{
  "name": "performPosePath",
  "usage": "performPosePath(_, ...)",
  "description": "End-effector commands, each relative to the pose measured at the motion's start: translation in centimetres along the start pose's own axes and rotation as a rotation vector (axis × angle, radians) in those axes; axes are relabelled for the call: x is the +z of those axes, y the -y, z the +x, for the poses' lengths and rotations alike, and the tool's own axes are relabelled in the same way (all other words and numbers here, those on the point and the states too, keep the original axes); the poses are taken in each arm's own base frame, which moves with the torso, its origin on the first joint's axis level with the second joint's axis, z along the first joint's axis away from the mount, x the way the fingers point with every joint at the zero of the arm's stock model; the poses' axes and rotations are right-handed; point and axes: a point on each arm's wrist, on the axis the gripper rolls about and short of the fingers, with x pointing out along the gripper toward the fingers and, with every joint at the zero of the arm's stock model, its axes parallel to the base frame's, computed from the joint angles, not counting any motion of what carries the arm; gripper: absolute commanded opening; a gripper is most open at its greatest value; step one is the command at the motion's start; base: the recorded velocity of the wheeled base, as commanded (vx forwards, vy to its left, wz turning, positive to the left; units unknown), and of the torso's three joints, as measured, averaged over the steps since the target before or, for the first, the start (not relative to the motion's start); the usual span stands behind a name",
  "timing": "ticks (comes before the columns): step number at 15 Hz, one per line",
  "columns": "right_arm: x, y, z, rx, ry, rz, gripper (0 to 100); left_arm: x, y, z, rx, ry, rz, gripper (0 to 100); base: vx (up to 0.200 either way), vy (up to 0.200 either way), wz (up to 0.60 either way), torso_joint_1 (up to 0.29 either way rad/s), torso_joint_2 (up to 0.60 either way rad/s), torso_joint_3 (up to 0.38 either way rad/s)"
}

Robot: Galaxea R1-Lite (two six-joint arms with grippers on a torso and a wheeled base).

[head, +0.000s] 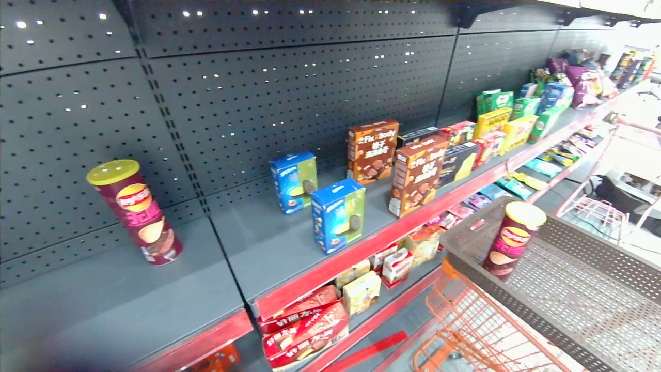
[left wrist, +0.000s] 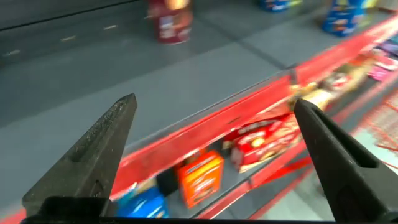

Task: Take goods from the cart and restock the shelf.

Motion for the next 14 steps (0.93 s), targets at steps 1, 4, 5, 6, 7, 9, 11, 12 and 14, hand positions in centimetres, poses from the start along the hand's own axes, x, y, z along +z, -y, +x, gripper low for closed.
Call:
performPosePath(1, 0.0, 0.0, -0.01, -0.001, 0.002, 0.0, 100, -0.01, 0.0, 0.01, 0.0, -0.002, 0.0, 100, 0.0, 0.0, -0.6, -0.002, 0.0, -0.002)
performPosePath(4, 0.0, 0.0, -0.01, -0.001, 0.002, -0.001, 100, -0.01, 0.0, 0.01, 0.0, -0.002, 0.0, 100, 0.0, 0.0, -0.6, 0.001, 0.0, 0.002)
performPosePath(5, -0.04, 0.0, 0.0, -0.001, 0.0, -0.001, 100, 0.03, 0.0, 0.0, 0.0, 0.0, -0.002, 100, 0.0, 0.0, 0.0, 0.0, 0.0, 0.0)
performPosePath(6, -0.01, 0.0, 0.0, -0.001, 0.003, -0.003, 100, -0.01, 0.0, 0.01, 0.0, -0.002, -0.002, 100, 0.0, 0.0, 0.0, 0.0, 0.0, 0.0)
performPosePath(7, -0.02, -0.01, 0.02, 0.003, 0.005, -0.006, 100, -0.01, 0.0, 0.01, 0.0, -0.002, 0.0, 100, 0.0, 0.0, 0.0, 0.0, 0.0, 0.0)
performPosePath(9, -0.01, -0.01, 0.0, 0.003, 0.008, -0.006, 100, -0.01, 0.0, 0.01, 0.0, -0.002, 0.0, 100, 0.0, 0.0, 0.0, 0.0, 0.0, 0.0)
performPosePath(11, 0.0, -0.05, -0.01, 0.03, 0.006, -0.015, 100, -0.01, 0.0, 0.01, 0.0, -0.002, 0.0, 100, 0.0, 0.0, 0.0, 0.0, 0.0, 0.0)
performPosePath(12, 0.04, -0.04, 0.13, 0.045, -0.017, -0.02, 100, 0.03, 0.0, 0.0, 0.0, 0.0, 0.0, 100, 0.0, 0.0, 0.0, 0.0, 0.0, 0.0)
performPosePath(14, 0.54, 0.01, 0.8, 0.084, -0.093, -0.033, 100, 0.03, 0.0, 0.0, 0.0, 0.0, -0.002, 100, 0.0, 0.0, 0.0, 0.0, 0.0, 0.0)
